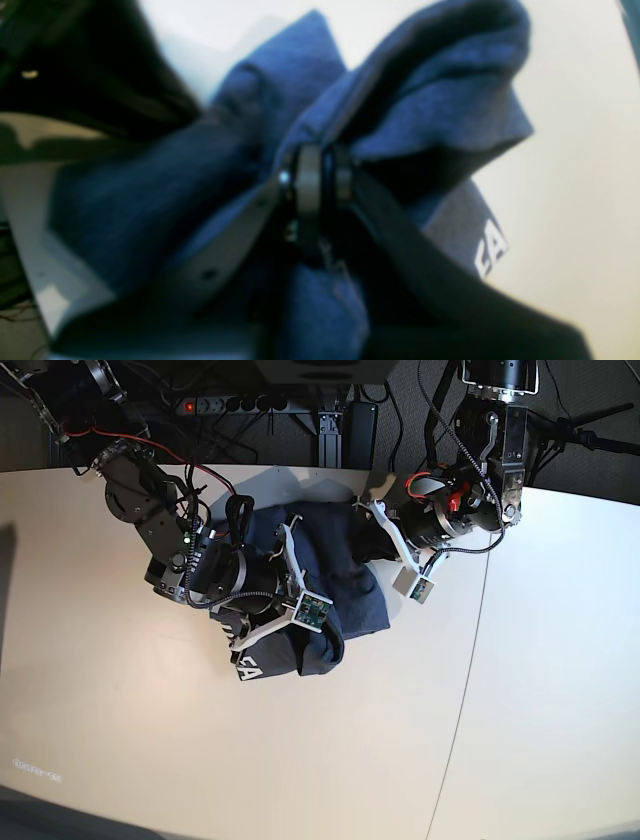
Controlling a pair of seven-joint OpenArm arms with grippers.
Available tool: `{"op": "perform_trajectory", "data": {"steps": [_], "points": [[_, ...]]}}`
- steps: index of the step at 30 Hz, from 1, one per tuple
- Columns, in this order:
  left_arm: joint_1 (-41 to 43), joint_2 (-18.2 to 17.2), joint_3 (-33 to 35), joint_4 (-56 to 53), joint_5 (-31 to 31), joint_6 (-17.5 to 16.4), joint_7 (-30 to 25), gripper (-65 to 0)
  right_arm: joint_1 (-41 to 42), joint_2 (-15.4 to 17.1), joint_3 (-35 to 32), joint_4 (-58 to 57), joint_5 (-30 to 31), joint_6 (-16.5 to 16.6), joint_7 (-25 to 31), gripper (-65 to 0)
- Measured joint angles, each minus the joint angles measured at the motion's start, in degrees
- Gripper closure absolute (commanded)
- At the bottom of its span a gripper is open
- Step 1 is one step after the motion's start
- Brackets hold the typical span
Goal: Fold the T-shirt properly
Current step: 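Grasp the lettered shirt end with the right gripper and fold it over the stack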
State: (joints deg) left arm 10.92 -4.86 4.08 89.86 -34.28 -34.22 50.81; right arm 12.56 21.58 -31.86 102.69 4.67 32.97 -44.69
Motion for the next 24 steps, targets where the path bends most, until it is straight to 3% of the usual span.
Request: {"op": "perform_trajectory", "data": {"steps": [10, 15, 19, 20, 22, 24], "points": [[0.33, -7.96, -9.33, -0.17, -10.12, -3.78, 6.32, 0.0, 3.61, 0.15, -7.98, -2.6, -4.92, -0.07, 0.74, 0.0], [1.31, -10.27, -13.99, -0.26, -12.55, -3.8, 7.45, 0.0, 3.85, -0.7, -11.8, -2.86, -6.67, -0.15, 0.31, 0.0], [1.92, -10.21, -15.3, -0.26, -13.11, -3.8, 7.5, 0.0, 3.65, -0.79, -12.28, -2.93, -6.62, -0.15, 0.04, 0.0], [1.95, -10.16, -15.3, -0.28, -13.27, -3.82, 7.52, 0.0, 3.67, -0.79, -12.26, -2.95, -6.62, -0.15, 0.07, -4.8], [1.92, -10.05, -15.34, -0.26, -14.14, -3.82, 7.91, 0.0, 3.67, -0.7, -12.24, -3.13, -5.84, -0.17, -0.04, -21.8], [1.92, -10.08, -15.34, -0.28, -14.49, -3.82, 7.91, 0.0, 3.65, -0.81, -12.26, -3.61, -2.62, -0.22, -0.11, -34.1]]}}
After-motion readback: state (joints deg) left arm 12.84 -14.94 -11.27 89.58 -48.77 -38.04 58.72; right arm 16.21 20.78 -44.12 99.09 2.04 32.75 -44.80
